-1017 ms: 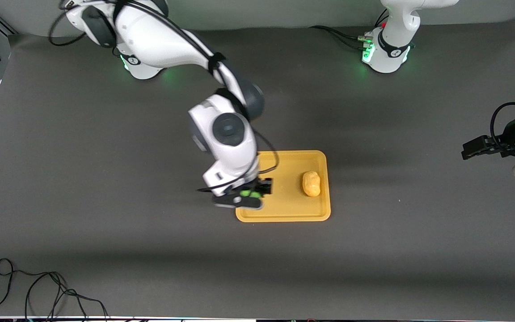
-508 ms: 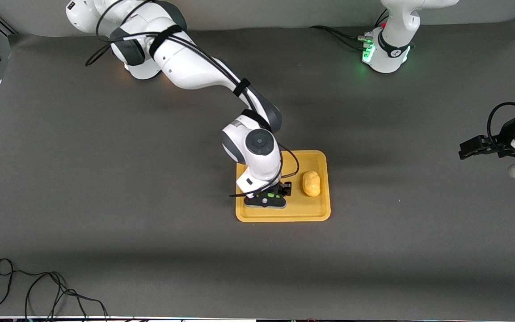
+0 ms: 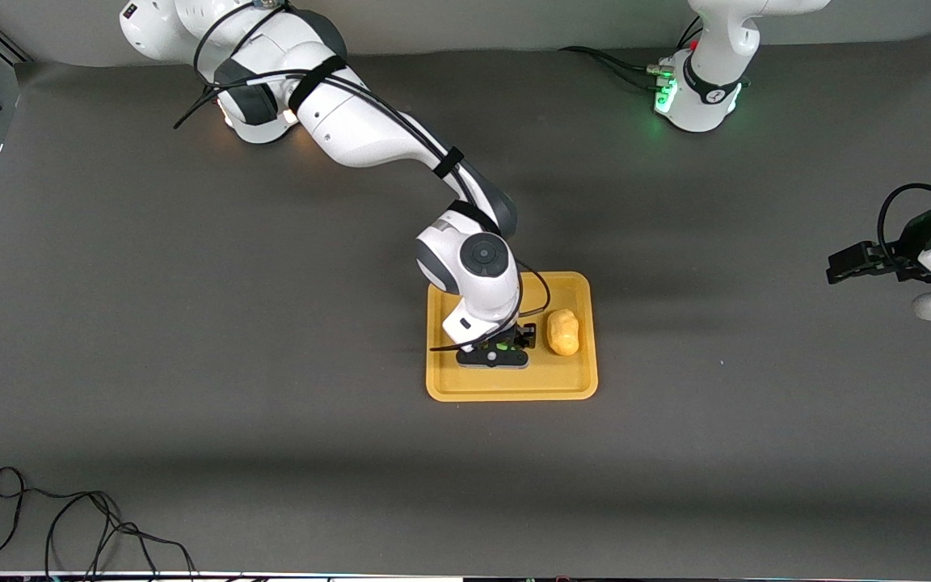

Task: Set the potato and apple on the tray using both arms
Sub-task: 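Carry the apple with the right gripper over the tray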

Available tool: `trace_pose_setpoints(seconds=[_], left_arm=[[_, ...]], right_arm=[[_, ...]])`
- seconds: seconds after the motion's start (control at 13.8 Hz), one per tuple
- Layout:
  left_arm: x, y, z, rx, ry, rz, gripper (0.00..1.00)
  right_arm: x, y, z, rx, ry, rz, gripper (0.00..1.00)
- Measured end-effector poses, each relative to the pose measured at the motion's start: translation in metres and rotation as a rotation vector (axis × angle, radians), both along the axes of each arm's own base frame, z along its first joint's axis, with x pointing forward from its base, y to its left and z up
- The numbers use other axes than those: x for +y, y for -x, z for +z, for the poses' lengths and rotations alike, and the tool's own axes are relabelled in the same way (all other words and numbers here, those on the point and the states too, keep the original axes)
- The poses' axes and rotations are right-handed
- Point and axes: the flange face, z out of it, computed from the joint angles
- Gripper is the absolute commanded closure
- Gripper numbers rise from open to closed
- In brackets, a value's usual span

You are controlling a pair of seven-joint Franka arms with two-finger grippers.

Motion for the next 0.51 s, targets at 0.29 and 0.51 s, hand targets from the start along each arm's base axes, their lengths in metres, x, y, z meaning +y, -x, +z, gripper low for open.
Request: trace_pose_setpoints(seconds=[0.29,0.51], left_arm=[[-0.0003,0.0009,-0.0006,0.008,0.000,-0.001,0.00],[-0.0007,0.0011,0.0001,0.010,0.000,-0.003,0.00]], right_arm=[[-0.0037,-0.0042,0.0019,-0.006,0.005,-0.005,0.00],[-0.0046,-0.0053,0.0103,0.007,0.022,-0.009,0.00]])
